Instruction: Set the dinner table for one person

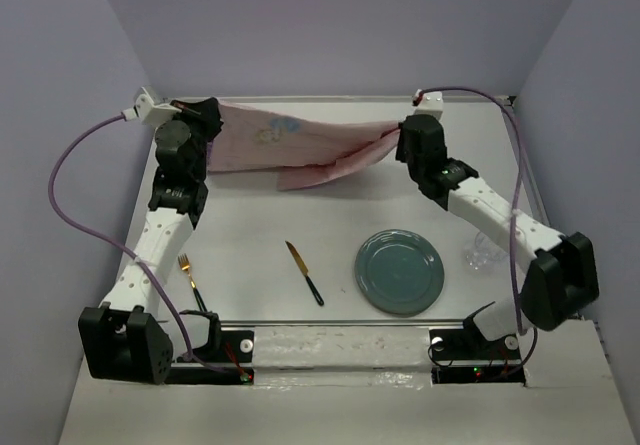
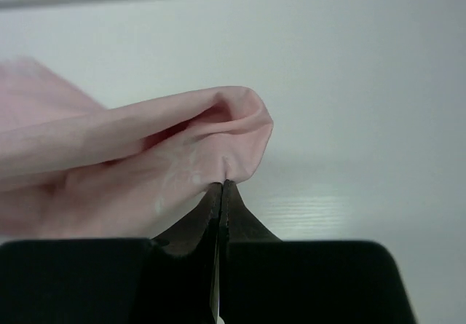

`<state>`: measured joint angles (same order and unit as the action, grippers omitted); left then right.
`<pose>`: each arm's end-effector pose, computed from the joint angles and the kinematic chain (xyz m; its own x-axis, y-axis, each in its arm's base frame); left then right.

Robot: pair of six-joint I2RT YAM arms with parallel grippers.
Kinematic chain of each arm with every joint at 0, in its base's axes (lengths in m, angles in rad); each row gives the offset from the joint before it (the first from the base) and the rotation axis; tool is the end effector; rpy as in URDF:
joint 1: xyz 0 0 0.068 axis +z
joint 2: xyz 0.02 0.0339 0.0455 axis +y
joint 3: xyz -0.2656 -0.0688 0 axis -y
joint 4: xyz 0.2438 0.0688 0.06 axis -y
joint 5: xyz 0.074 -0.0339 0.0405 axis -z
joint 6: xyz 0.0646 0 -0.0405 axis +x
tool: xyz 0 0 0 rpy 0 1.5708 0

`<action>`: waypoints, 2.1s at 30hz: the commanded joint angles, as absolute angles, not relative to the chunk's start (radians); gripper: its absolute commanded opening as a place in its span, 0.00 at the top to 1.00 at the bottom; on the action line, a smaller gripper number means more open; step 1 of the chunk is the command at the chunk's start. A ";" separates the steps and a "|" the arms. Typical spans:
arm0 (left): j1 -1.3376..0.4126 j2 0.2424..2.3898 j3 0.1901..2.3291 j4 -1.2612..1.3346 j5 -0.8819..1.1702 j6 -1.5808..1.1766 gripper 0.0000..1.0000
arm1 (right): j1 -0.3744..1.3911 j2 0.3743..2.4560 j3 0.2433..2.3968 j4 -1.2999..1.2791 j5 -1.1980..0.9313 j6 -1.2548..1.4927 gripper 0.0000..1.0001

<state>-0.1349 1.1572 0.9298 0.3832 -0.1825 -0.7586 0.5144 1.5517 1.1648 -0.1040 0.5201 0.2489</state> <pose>0.2990 -0.0288 0.3815 0.1428 -0.7021 -0.6976 0.0728 0.7104 -0.7000 0.3449 0.1581 0.2813 -0.4090 0.0144 -0.9124 0.0571 0.9983 -0.0098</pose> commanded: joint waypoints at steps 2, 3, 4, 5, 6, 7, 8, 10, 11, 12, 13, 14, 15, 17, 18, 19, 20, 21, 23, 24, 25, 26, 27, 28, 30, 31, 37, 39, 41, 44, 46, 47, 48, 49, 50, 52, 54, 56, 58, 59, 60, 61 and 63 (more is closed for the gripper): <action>-0.092 1.103 1.084 0.407 -0.160 -0.729 1.00 | 0.509 1.359 1.235 -0.101 0.614 0.108 1.00; -0.080 1.095 1.107 0.399 -0.158 -0.721 1.00 | 0.509 1.303 1.236 -0.103 0.647 0.075 1.00; -0.074 1.076 1.117 0.388 -0.156 -0.718 1.00 | 0.509 1.278 1.238 -0.103 0.667 0.060 1.00; -0.066 1.068 1.126 0.384 -0.153 -0.718 1.00 | 0.500 1.254 1.241 -0.101 0.684 0.031 1.00; -0.049 1.060 1.137 0.380 -0.141 -0.721 1.00 | 0.500 1.206 1.244 -0.103 0.698 0.022 1.00; -0.043 1.046 1.141 0.379 -0.134 -0.724 1.00 | 0.500 1.183 1.247 -0.103 0.698 0.015 1.00; -0.038 1.043 1.146 0.377 -0.129 -0.726 1.00 | 0.500 1.163 1.250 -0.098 0.701 0.014 1.00; -0.025 1.045 1.160 0.374 -0.117 -0.727 1.00 | 0.500 1.121 1.264 -0.081 0.715 -0.023 1.00; -0.022 1.051 1.172 0.373 -0.109 -0.730 1.00 | 0.489 1.117 1.267 -0.068 0.716 -0.047 1.00; -0.018 1.071 1.180 0.373 -0.095 -0.738 1.00 | 0.480 1.126 1.273 -0.045 0.704 -0.055 1.00; -0.015 1.083 1.186 0.374 -0.091 -0.742 1.00 | 0.480 1.141 1.285 -0.041 0.695 -0.061 1.00; -0.015 1.095 1.190 0.374 -0.087 -0.744 1.00 | 0.470 1.160 1.299 -0.040 0.686 -0.064 1.00; -0.015 1.112 1.203 0.376 -0.086 -0.745 1.00 | 0.460 1.179 1.325 -0.037 0.675 -0.064 1.00; -0.012 1.175 1.224 0.376 -0.072 -0.746 1.00 | 0.424 1.251 1.362 -0.014 0.621 -0.064 1.00; -0.011 1.199 1.250 0.374 -0.069 -0.746 1.00 | 0.407 1.281 1.380 -0.012 0.608 -0.064 1.00; -0.009 1.250 1.262 0.374 -0.068 -0.742 1.00 | 0.366 1.308 1.400 -0.012 0.571 -0.061 1.00; -0.008 1.274 1.282 0.374 -0.069 -0.738 1.00 | 0.342 1.339 1.422 -0.011 0.548 -0.057 1.00; -0.008 1.304 1.302 0.371 -0.071 -0.723 1.00 | 0.319 1.400 1.448 -0.011 0.529 -0.054 1.00; -0.002 1.389 1.386 0.357 -0.061 -0.716 1.00 | 0.260 1.466 1.549 -0.012 0.477 -0.049 1.00; 0.021 1.422 1.417 0.345 -0.055 -0.715 1.00 | 0.244 1.533 1.590 -0.012 0.465 -0.060 1.00; 0.034 1.481 1.492 0.325 -0.035 -0.715 1.00 | 0.224 1.566 1.680 -0.011 0.454 -0.070 1.00; 0.037 1.509 1.531 0.318 -0.025 -0.715 1.00 | 0.224 1.600 1.730 -0.012 0.451 -0.081 1.00; 0.041 1.560 1.610 0.304 -0.008 -0.709 1.00 | 0.215 1.659 1.831 -0.011 0.440 -0.104 1.00; 0.041 1.560 1.644 0.290 -0.005 -0.707 1.00 | 0.201 1.687 1.832 -0.024 0.440 -0.112 1.00; 0.041 1.598 1.710 0.278 0.037 -0.707 1.00 | 0.201 1.724 1.980 -0.058 0.446 -0.144 1.00; 0.043 1.598 1.719 0.279 0.046 -0.703 1.00 | 0.201 1.733 2.005 -0.060 0.437 -0.152 1.00; 0.044 1.508 1.585 0.346 0.071 -0.727 1.00 | 0.201 1.604 1.873 -0.029 0.378 -0.127 1.00; 0.044 1.474 1.429 0.376 0.075 -0.747 1.00 | 0.201 1.550 1.683 -0.011 0.332 -0.107 1.00; 0.043 1.416 1.305 0.445 0.084 -0.768 1.00 | 0.201 1.475 1.541 0.054 0.308 -0.072 1.00; 0.044 1.339 1.041 0.564 0.090 -0.813 1.00 | 0.201 1.418 1.243 0.142 0.285 -0.002 1.00; 0.044 1.300 0.870 0.638 0.094 -0.842 1.00 | 0.201 1.387 1.054 0.187 0.267 0.089 1.00; 0.044 1.290 0.814 0.655 0.083 -0.848 1.00 | 0.201 1.382 0.996 0.207 0.261 0.115 1.00; 0.046 1.282 0.725 0.669 0.068 -0.856 1.00 | 0.201 1.382 0.944 0.237 0.250 0.170 1.00; 0.052 1.275 0.686 0.692 0.066 -0.857 1.00 | 0.201 1.390 0.869 0.250 0.238 0.187 1.00; 0.052 1.275 0.649 0.704 0.061 -0.861 1.00 | 0.201 1.403 0.848 0.255 0.239 0.207 1.00; 0.054 1.281 0.560 0.738 0.055 -0.871 1.00 | 0.201 1.472 0.833 0.230 0.235 0.248 1.00; 0.054 1.311 0.499 0.782 0.055 -0.879 1.00 | 0.201 1.511 0.870 0.133 0.241 0.284 1.00; 0.054 1.340 0.457 0.848 0.069 -0.894 1.00 | 0.201 1.506 0.864 0.132 0.236 0.291 1.00; 0.054 1.353 0.411 0.880 0.075 -0.902 1.00 | 0.201 1.493 0.845 0.111 0.229 0.304 1.00; 0.054 1.350 0.384 0.887 0.074 -0.903 1.00 | 0.201 1.483 0.836 0.080 0.221 0.323 1.00; 0.052 1.344 0.370 0.890 0.074 -0.907 1.00 | 0.201 1.480 0.833 0.060 0.210 0.337 1.00; 0.054 1.333 0.355 0.903 0.074 -0.908 1.00 | 0.201 1.477 0.827 0.045 0.193 0.350 1.00; 0.054 1.321 0.330 0.910 0.071 -0.910 1.00 | 0.201 1.464 0.802 0.035 0.189 0.380 1.00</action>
